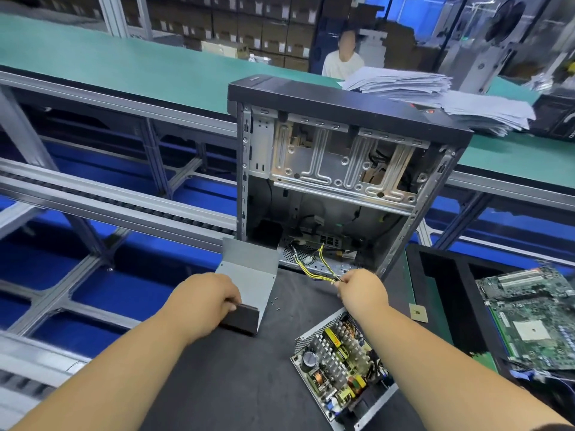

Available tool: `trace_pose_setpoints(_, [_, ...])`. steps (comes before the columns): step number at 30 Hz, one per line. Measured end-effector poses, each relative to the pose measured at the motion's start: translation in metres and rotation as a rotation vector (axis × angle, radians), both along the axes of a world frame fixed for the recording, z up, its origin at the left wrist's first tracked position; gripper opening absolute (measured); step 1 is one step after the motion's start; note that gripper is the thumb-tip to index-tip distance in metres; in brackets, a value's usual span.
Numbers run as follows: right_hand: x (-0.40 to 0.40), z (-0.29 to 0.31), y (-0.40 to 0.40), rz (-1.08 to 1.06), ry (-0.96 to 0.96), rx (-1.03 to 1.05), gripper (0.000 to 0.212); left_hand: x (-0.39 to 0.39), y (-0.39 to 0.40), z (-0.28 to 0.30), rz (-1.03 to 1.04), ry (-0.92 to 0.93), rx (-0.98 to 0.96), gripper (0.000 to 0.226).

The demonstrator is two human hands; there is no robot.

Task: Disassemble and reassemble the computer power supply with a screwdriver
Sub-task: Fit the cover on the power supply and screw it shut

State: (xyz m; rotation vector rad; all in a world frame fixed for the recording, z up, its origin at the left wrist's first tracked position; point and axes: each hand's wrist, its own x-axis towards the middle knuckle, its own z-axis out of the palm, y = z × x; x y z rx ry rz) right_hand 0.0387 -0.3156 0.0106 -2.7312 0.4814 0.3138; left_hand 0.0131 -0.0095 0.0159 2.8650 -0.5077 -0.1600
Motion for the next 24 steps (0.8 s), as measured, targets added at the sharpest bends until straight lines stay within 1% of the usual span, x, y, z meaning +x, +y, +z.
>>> trace_pose_setpoints(3, [0.004, -0.002, 0.006, 0.000, -0.014, 0.018, 0.031, -0.001, 0.014, 0.013, 0.021, -0.090, -0.102, 0.012])
trace_pose_setpoints(6, [0.005, -0.003, 0.014, 0.013, -0.028, 0.031, 0.031, -0.008, 0.025, 0.027, 0.080, -0.116, -0.207, 0.013])
trace_pose_setpoints(10, [0.006, -0.003, 0.028, 0.092, -0.033, 0.052, 0.030, -0.021, 0.036, 0.039, 0.139, -0.156, -0.310, 0.012])
trace_pose_setpoints(14, [0.008, -0.004, 0.049, 0.182, -0.060, 0.077, 0.031, -0.032, 0.045, 0.050, 0.166, -0.195, -0.361, 0.013])
trace_pose_setpoints(19, [0.011, -0.005, 0.073, 0.292, -0.044, 0.101, 0.018, -0.039, 0.056, 0.062, 0.195, -0.270, -0.406, 0.015])
trace_pose_setpoints(24, [0.008, -0.008, 0.085, 0.334, -0.050, 0.105, 0.020, -0.044, 0.061, 0.068, 0.226, -0.322, -0.406, 0.015])
